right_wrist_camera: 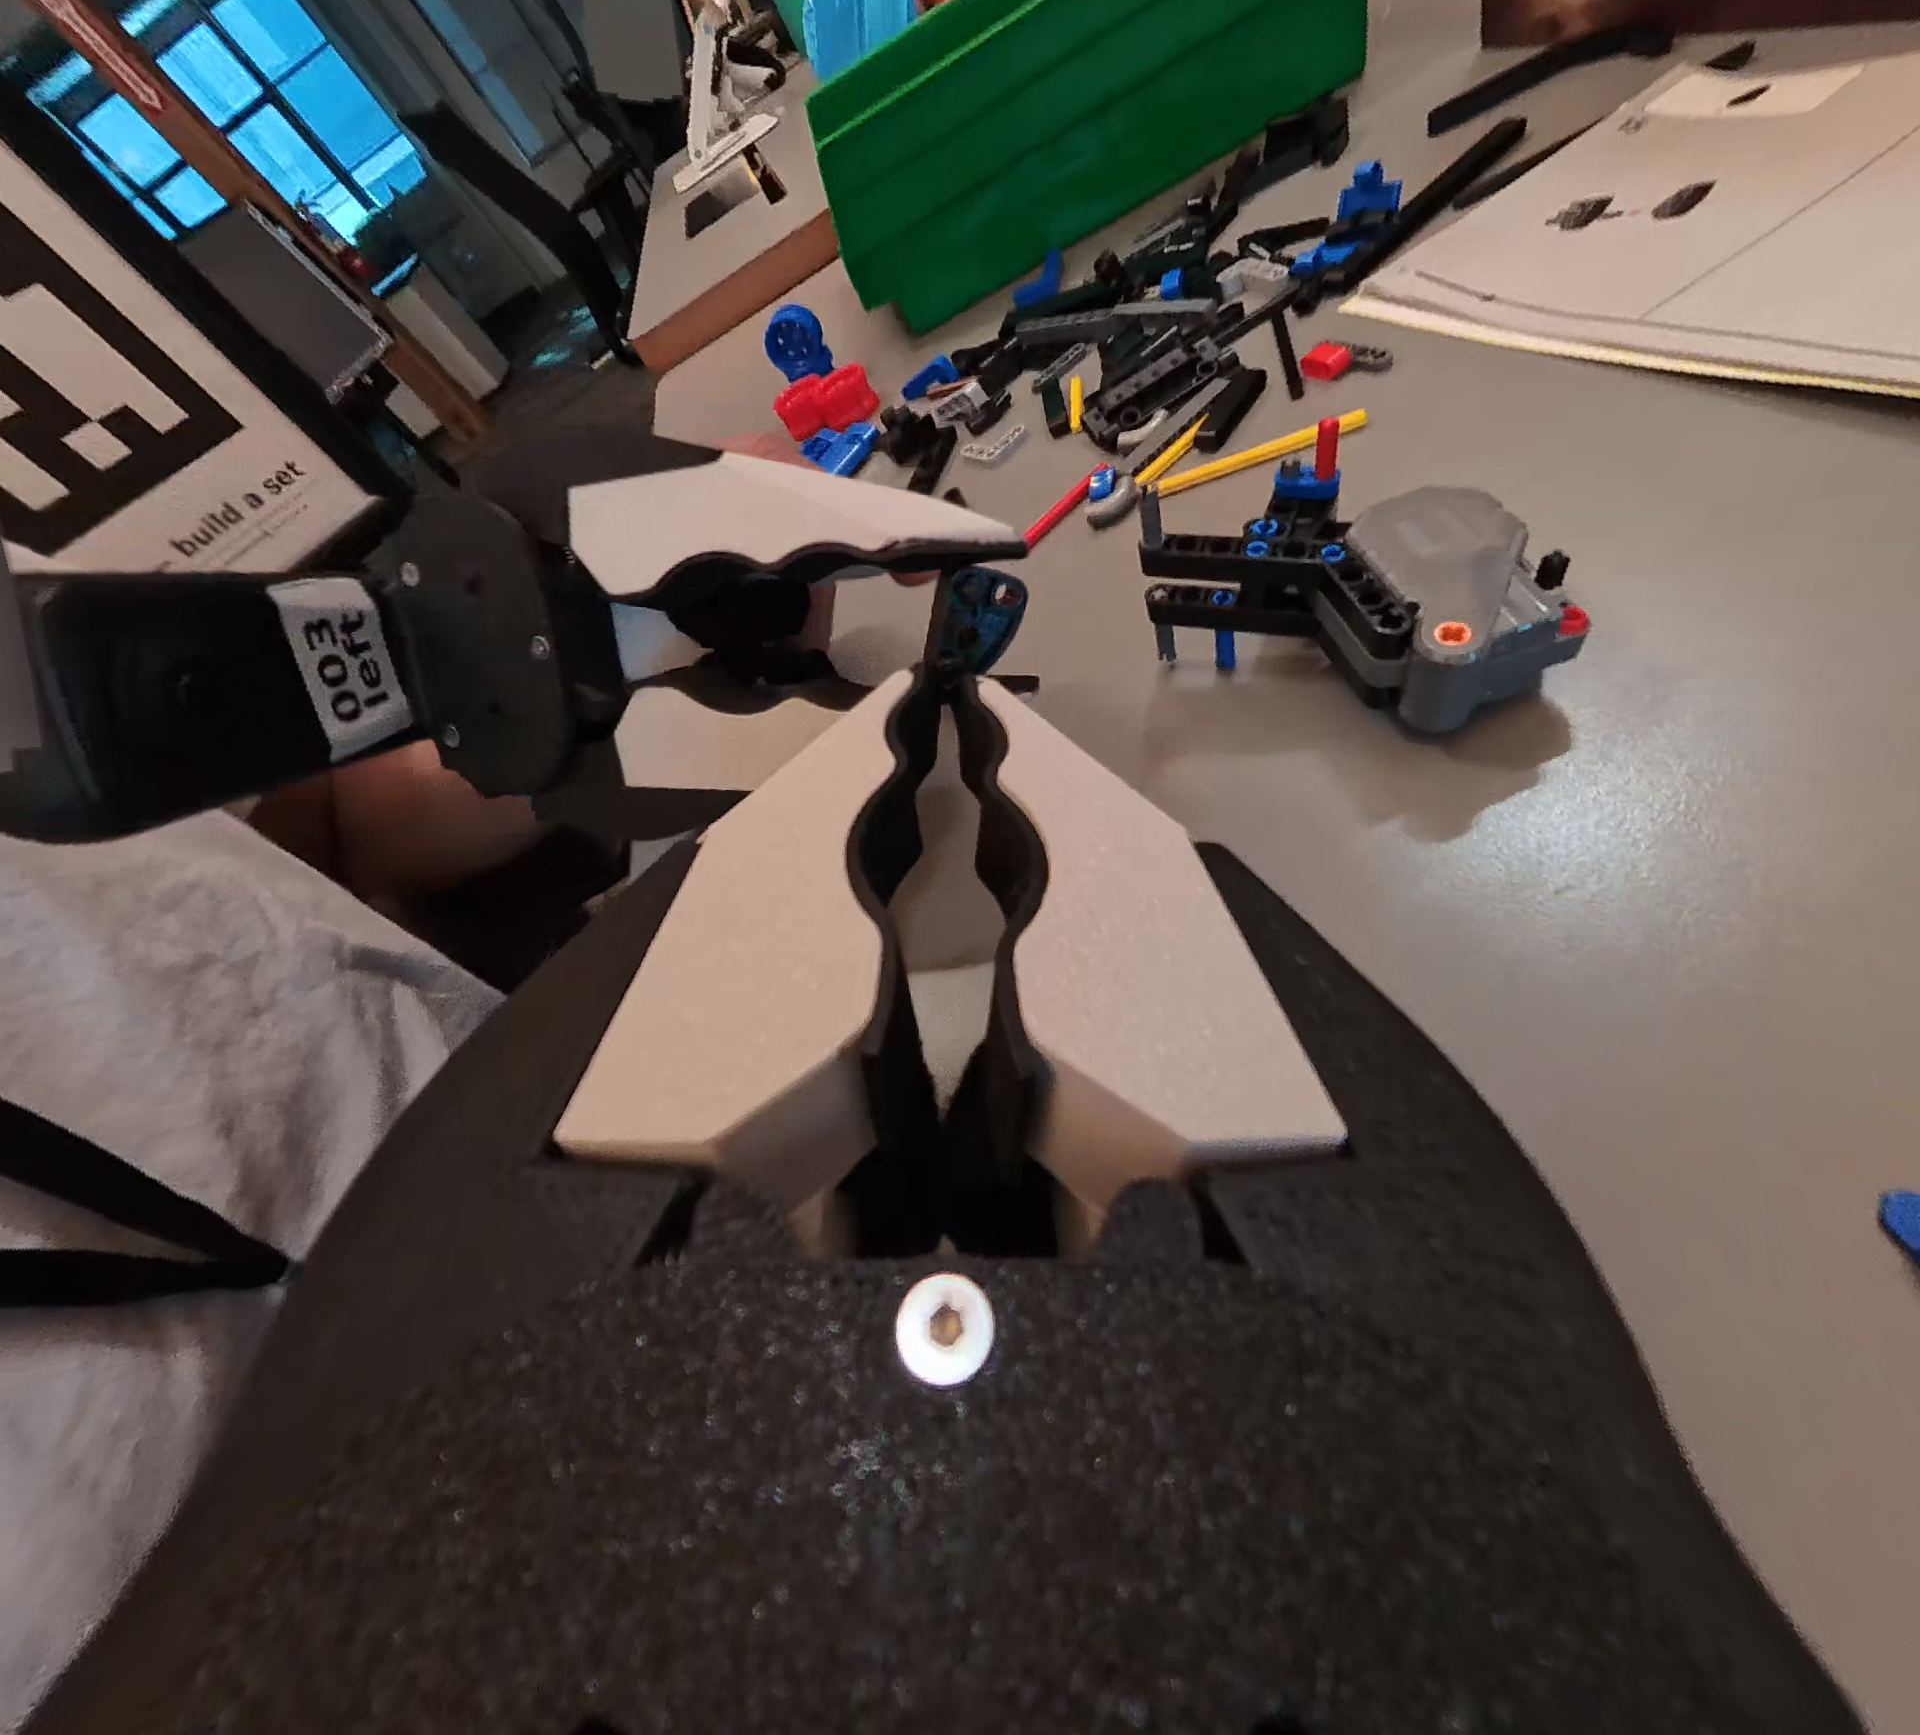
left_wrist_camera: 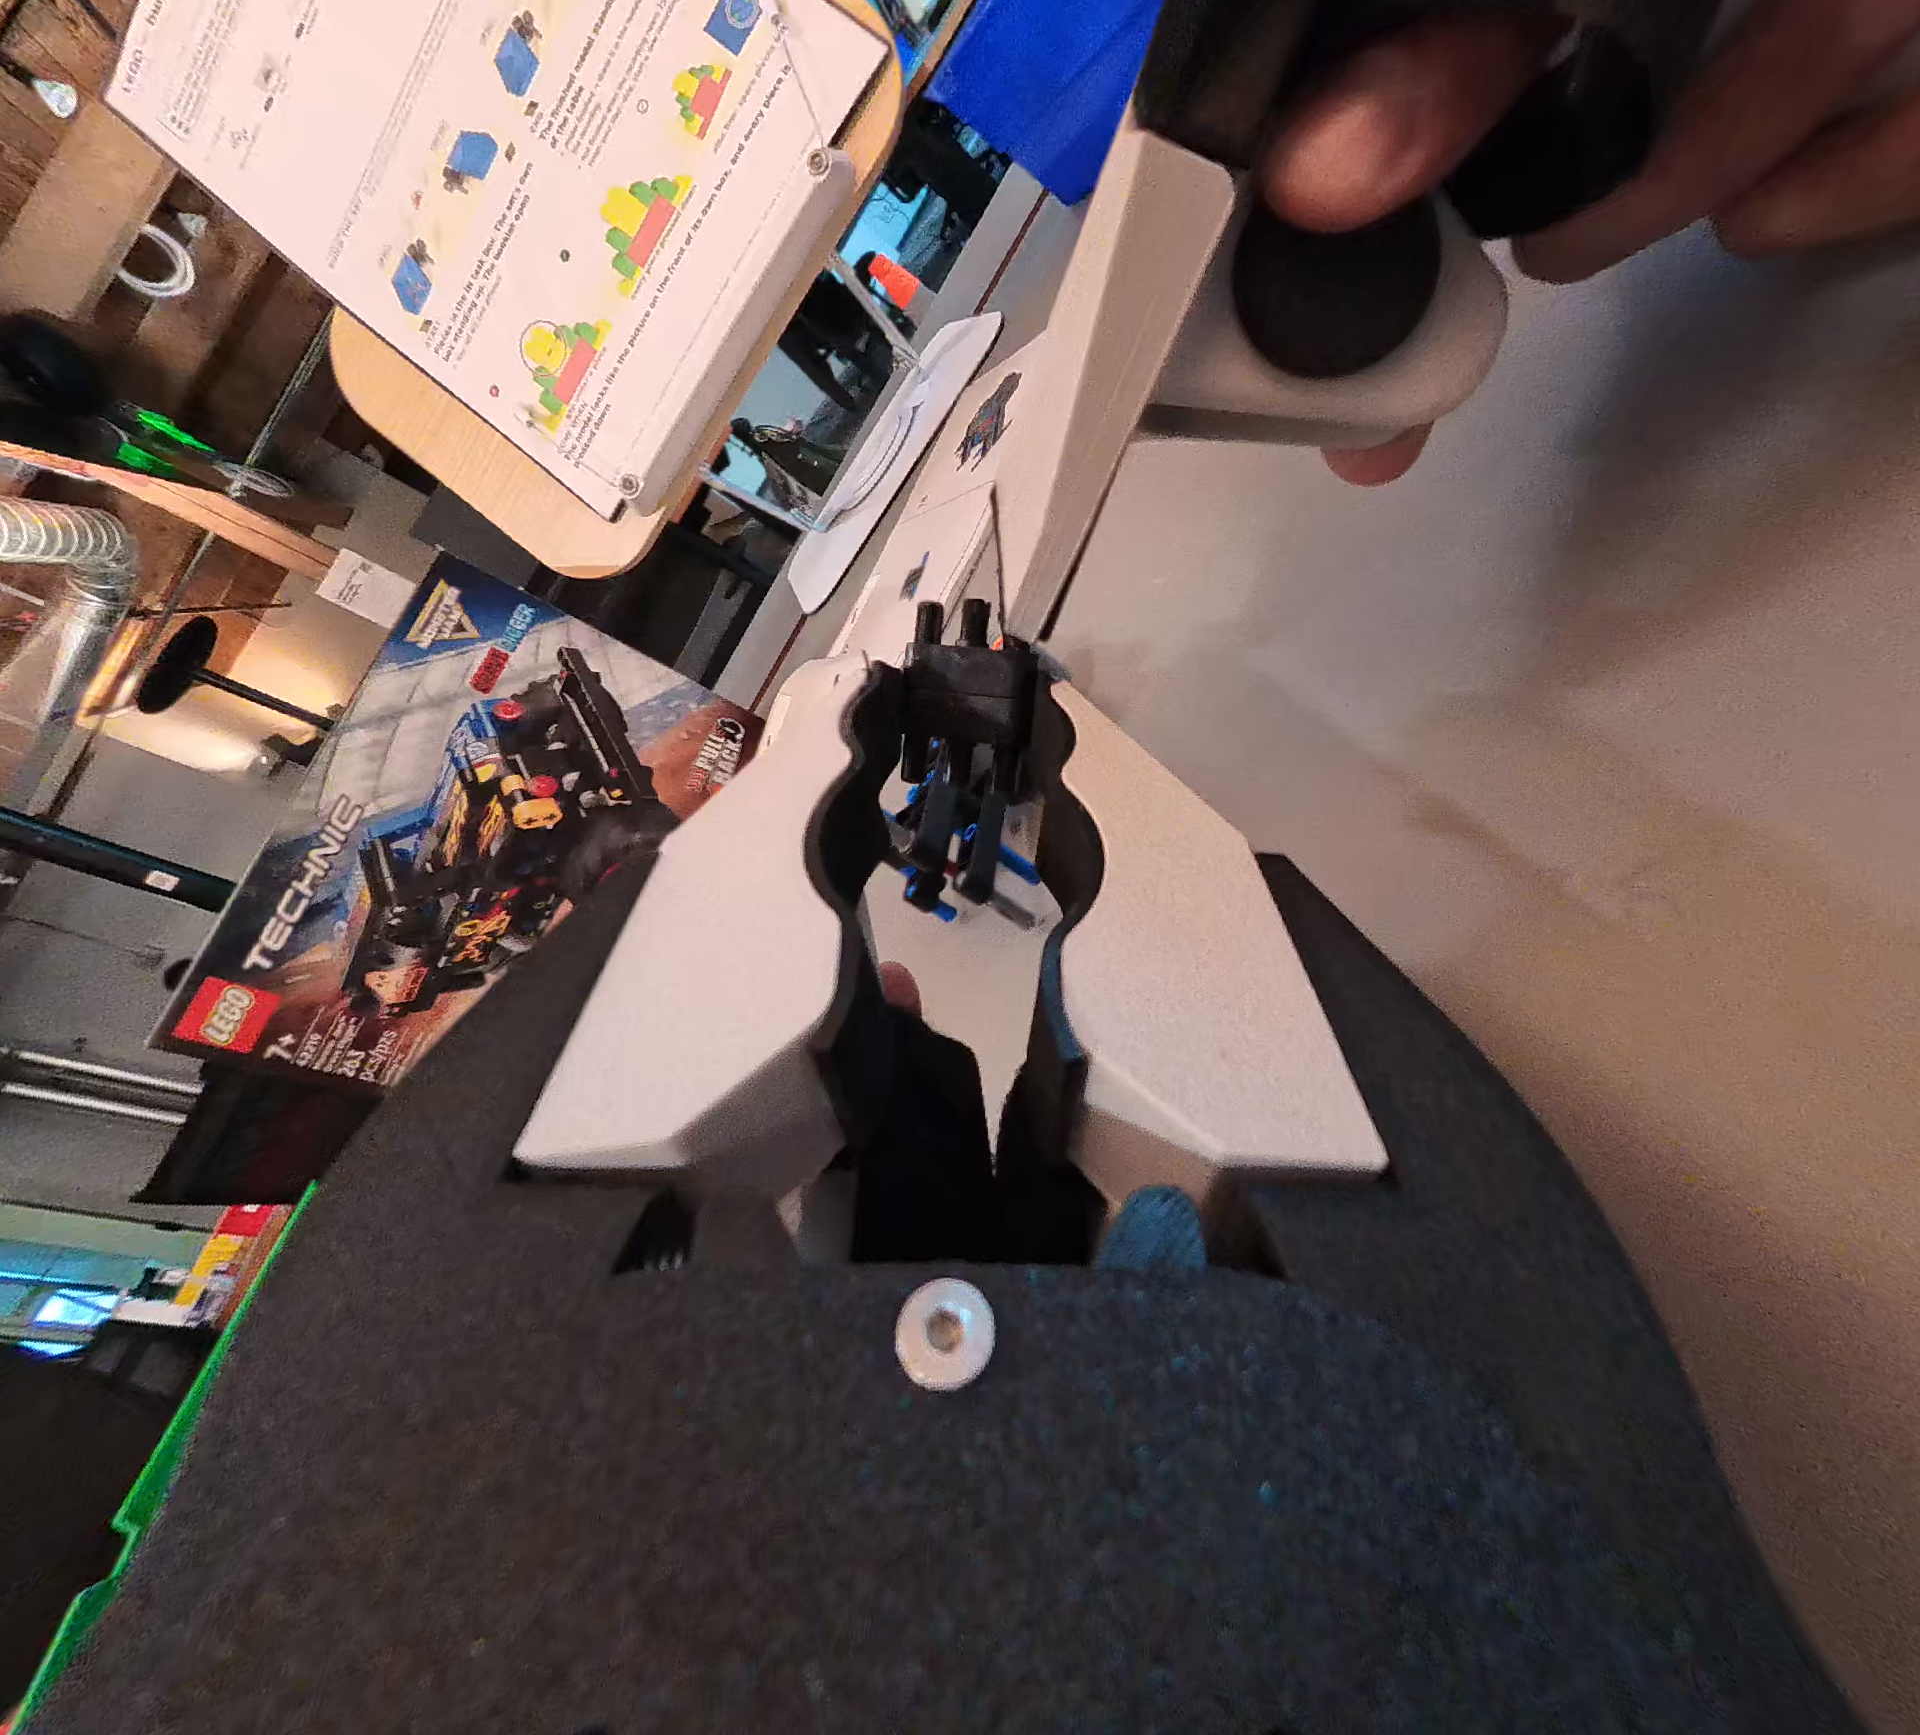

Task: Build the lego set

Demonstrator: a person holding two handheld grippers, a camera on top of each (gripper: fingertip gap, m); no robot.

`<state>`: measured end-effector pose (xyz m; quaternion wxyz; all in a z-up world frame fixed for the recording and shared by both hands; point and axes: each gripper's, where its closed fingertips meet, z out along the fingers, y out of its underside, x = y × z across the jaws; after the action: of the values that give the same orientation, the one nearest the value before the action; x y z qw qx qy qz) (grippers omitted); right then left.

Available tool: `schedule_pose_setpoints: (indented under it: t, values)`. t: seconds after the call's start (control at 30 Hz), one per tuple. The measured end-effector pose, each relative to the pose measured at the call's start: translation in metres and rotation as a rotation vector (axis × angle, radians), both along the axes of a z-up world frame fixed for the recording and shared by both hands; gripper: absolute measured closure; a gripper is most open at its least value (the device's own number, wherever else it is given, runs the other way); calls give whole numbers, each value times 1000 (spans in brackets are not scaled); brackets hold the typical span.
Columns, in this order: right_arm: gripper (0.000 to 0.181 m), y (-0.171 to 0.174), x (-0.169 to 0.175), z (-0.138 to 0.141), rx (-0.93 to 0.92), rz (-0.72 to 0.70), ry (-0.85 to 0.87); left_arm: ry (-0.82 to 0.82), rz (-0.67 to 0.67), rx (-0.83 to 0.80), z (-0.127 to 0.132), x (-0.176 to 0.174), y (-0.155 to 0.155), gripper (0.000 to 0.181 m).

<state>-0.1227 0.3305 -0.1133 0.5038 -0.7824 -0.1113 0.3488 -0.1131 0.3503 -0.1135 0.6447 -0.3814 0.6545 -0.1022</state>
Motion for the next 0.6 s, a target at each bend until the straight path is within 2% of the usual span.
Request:
schedule_pose_setpoints:
  t: [0.2,0.3,0.53,0.6]
  values:
    - [179,-1,0,-1,-10,4,77,5,-26,-102,-2,2,-2,158]
    - [179,-1,-1,3,0,0,116,-14,-52,-204,1,2,-3,158]
    - [179,1,-1,-2,-31,-4,99,6,-5,-101,-2,3,0,158]
    - [178,2,1,-2,-45,-11,108,16,-13,-135,-5,4,1,158]
